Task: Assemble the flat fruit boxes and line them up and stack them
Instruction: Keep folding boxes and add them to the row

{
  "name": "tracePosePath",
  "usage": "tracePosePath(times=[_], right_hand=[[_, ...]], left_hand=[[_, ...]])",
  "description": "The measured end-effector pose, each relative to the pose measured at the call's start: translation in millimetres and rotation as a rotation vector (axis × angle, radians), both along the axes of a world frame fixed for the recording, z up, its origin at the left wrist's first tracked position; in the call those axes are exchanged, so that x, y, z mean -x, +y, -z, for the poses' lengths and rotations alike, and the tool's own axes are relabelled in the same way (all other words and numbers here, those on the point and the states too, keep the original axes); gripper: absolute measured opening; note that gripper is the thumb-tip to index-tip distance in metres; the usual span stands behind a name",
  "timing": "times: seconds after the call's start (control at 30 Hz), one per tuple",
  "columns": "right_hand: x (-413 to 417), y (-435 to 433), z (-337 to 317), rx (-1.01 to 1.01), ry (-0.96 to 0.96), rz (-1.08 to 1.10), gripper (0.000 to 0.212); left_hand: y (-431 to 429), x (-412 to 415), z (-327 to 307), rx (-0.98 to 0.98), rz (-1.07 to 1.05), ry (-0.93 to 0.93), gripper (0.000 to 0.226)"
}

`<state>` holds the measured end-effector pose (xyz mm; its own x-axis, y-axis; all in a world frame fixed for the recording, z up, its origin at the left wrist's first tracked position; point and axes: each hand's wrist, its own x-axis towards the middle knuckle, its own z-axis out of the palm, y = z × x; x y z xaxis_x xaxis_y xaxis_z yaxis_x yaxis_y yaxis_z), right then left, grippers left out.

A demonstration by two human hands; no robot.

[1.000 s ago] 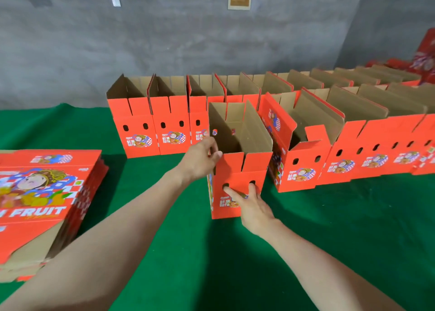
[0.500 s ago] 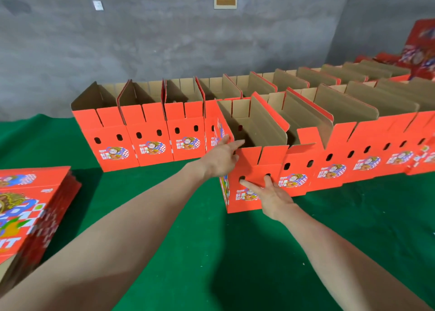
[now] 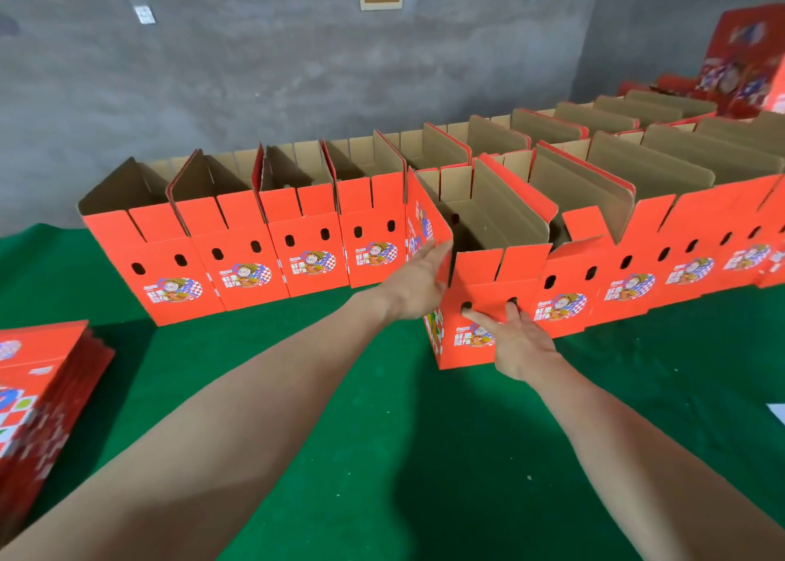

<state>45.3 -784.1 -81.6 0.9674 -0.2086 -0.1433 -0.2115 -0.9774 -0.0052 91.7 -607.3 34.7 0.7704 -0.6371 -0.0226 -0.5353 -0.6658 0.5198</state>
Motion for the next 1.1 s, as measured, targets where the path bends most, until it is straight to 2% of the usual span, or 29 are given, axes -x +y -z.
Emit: tracePosePath(times=[0.17, 0.23, 0.3, 0.37, 0.43, 0.47, 0.53, 0.63, 0.67, 0.73, 0.83, 0.9, 0.97, 1.1], right_hand=[[1.4, 11.5, -0.4, -0.056, -0.018, 0.128, 0.094], [2.2, 30.2, -1.1, -0.103, -0.056, 0.206, 0.084], [8.2, 51.4, -4.2, -0.182, -0.279, 0.229, 0.064], [14.1, 68.2, -8.1, -0.238, -0.649, 0.138, 0.051], [14.4, 77.9, -18.4, -0.240, -0.944, 0.019, 0.059], [12.3, 79.9, -27.2, -0.205, -0.959, -0.019, 0.069], [4.9, 76.5, -45.0, -0.085, -0.790, -0.045, 0.084], [-6.1, 65.5, -59.9, 0.046, -0.480, 0.012, 0.079], [-5.7, 68.3, -63.8, 0.029, -0.474, 0.035, 0.076], [-0.5, 85.2, -71.5, -0.082, -0.621, 0.027, 0.069], [4.5, 123.2, -74.2, -0.193, -0.792, -0.124, 0.061], [5.8, 151.1, -73.8, -0.197, -0.787, -0.213, 0.055], [7.2, 177.3, -73.2, -0.178, -0.737, -0.256, 0.049], [5.4, 221.3, -69.5, -0.127, -0.578, -0.325, 0.041]], left_hand=[[-14.7, 3.3, 7.3, 0.055, -0.003, 0.043, 0.068], [-14.6, 7.0, 10.1, 0.084, -0.005, 0.057, 0.069], [-11.1, 11.6, 10.0, 0.118, -0.015, 0.051, 0.068], [-2.4, 16.9, 8.8, 0.174, -0.054, 0.046, 0.065], [16.9, 23.6, 12.0, 0.257, -0.116, 0.029, 0.061], [30.3, 27.1, 16.2, 0.283, -0.150, 0.014, 0.058], [63.0, 33.0, 27.6, 0.262, -0.225, -0.007, 0.054], [122.5, 39.5, 43.0, 0.213, -0.355, -0.042, 0.050], [145.2, 42.1, 46.2, 0.232, -0.413, -0.052, 0.049], [194.8, 49.2, 52.1, 0.294, -0.559, -0.093, 0.045], [283.4, 61.3, 61.4, 0.286, -0.812, -0.267, 0.041], [348.2, 68.7, 64.2, 0.245, -1.011, -0.306, 0.040], [415.2, 73.8, 66.0, 0.160, -1.187, -0.267, 0.044], [523.1, 83.2, 74.7, -0.092, -1.307, -0.228, 0.052]])
